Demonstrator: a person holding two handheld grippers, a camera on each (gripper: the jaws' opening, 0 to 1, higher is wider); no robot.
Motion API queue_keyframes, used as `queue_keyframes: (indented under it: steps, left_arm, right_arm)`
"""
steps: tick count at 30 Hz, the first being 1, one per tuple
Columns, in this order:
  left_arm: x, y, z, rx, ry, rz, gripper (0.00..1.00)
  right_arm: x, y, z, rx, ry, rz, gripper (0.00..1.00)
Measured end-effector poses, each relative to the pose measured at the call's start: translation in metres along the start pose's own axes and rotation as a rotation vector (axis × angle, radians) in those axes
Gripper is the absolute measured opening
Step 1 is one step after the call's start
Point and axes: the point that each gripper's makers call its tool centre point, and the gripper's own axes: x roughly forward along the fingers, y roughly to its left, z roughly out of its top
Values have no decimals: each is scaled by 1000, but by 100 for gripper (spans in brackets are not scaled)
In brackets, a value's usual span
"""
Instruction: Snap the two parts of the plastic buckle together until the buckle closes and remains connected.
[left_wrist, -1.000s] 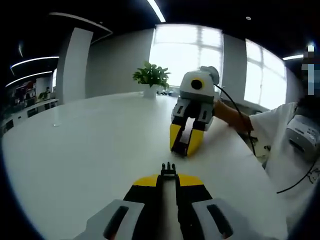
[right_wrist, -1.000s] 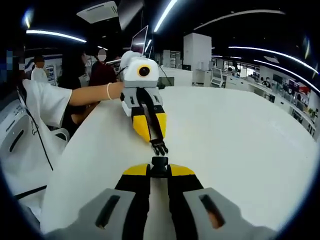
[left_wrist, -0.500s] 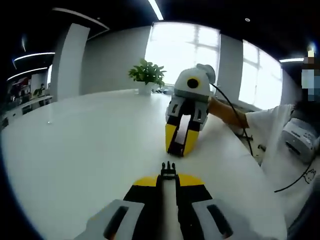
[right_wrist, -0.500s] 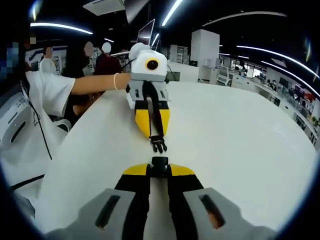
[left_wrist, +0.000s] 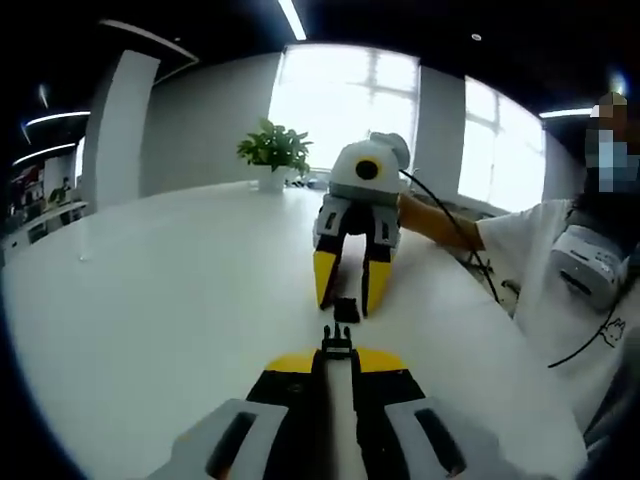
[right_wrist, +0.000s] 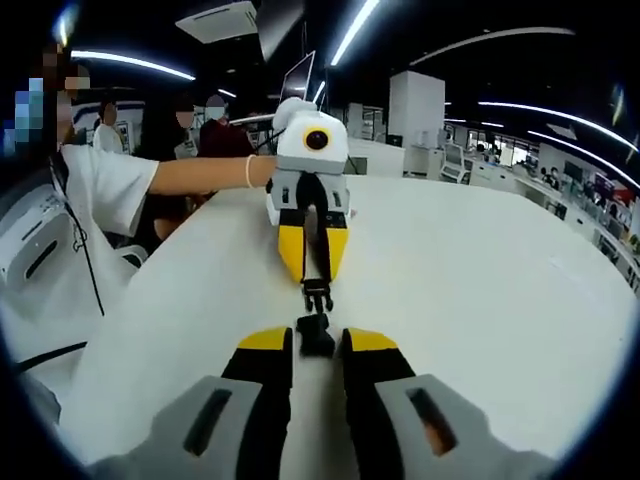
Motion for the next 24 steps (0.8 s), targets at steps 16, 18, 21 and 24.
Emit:
queue_keyframes:
  steps: [16, 18, 21, 24]
  left_arm:
    - [0, -1, 0, 32, -8, 32, 11]
    - [0, -1, 1, 33, -8, 28, 11]
    - [0, -1, 1, 33, -6, 25, 11]
    - [0, -1, 1, 36, -5, 23, 11]
  right_arm:
    - [-5, -4, -2, 31, -45, -23, 12]
    - [-5, -4, -2, 38, -47, -24, 11]
    - [-5, -3, -2, 32, -45, -25, 11]
    - [-5, -3, -2, 12, -38, -21, 13]
